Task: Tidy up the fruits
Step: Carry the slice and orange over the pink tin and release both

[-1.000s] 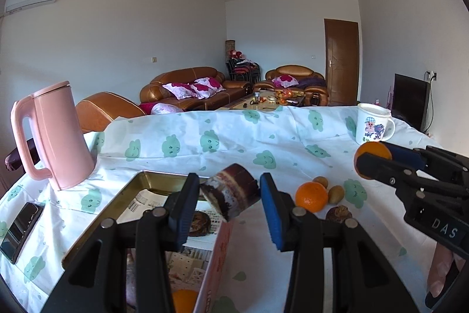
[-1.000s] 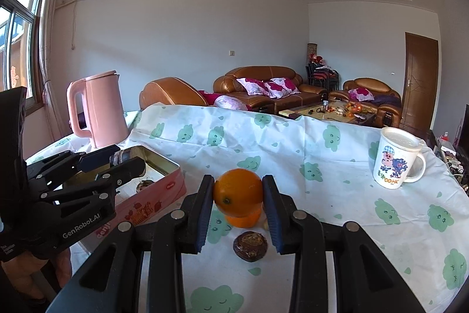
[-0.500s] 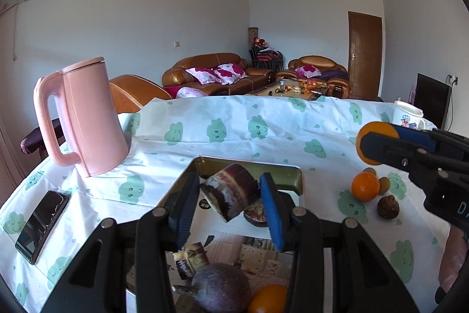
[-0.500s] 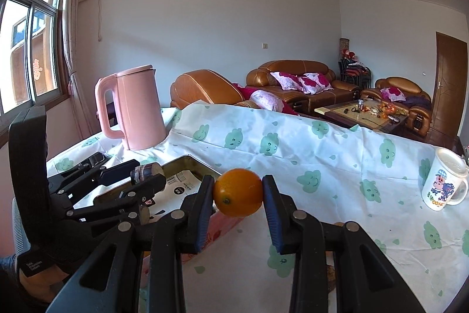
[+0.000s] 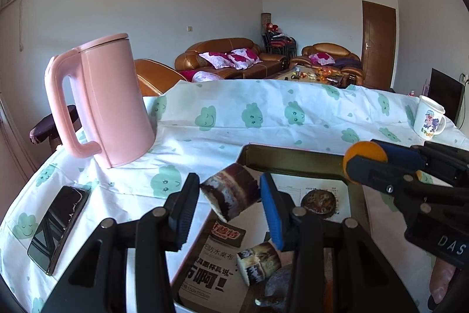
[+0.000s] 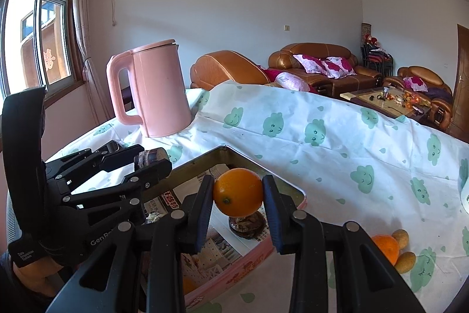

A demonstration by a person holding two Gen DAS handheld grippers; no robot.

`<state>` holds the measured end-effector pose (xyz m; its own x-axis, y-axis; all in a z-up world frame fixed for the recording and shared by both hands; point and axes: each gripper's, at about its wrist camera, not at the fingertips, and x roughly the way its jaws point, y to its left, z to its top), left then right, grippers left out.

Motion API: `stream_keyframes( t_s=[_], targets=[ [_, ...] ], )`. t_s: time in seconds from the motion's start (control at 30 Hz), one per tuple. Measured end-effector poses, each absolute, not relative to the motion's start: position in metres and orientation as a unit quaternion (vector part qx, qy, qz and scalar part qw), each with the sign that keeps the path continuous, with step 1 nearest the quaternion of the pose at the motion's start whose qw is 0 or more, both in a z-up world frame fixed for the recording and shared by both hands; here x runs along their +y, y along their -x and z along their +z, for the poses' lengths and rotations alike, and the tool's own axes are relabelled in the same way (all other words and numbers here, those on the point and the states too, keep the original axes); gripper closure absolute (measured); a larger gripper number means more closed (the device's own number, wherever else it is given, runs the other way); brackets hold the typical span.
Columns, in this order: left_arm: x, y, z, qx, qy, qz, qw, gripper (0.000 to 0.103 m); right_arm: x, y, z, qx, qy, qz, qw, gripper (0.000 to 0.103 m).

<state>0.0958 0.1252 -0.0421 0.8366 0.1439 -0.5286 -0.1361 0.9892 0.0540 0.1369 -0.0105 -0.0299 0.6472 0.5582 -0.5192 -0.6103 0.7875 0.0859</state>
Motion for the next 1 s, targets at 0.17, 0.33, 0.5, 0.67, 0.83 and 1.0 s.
stream_keyframes(
  t_s=[0.17, 0.33, 0.5, 0.67, 0.83, 1.0],
  targets=[
    [0.129, -0.1, -0.048, 0.288, -0.01, 0.073, 0.955, 0.059, 0.002, -0.141, -0.043, 0.29, 0.053, 0.325, 0.898, 0.067],
    [0.128, -0.101, -0.052, 0.294, -0.014, 0.068, 0.953, 0.059, 0.007, -0.143, -0.053, 0.304, 0.06, 0.325, 0.893, 0.067],
    [0.127, -0.101, -0.053, 0.296, -0.02, 0.066, 0.953, 0.059, 0.011, -0.142, -0.059, 0.315, 0.07, 0.329, 0.888, 0.067],
    [0.123, -0.101, -0.058, 0.307, -0.027, 0.059, 0.95, 0.058, 0.014, -0.142, -0.068, 0.328, 0.083, 0.328, 0.882, 0.067],
    [0.123, -0.101, -0.061, 0.313, -0.025, 0.061, 0.948, 0.055, 0.014, -0.143, -0.071, 0.335, 0.084, 0.33, 0.878, 0.067],
    [0.128, -0.096, -0.059, 0.313, -0.02, 0.079, 0.946, 0.04, 0.013, -0.141, -0.07, 0.333, 0.083, 0.332, 0.878, 0.062]
  ],
)
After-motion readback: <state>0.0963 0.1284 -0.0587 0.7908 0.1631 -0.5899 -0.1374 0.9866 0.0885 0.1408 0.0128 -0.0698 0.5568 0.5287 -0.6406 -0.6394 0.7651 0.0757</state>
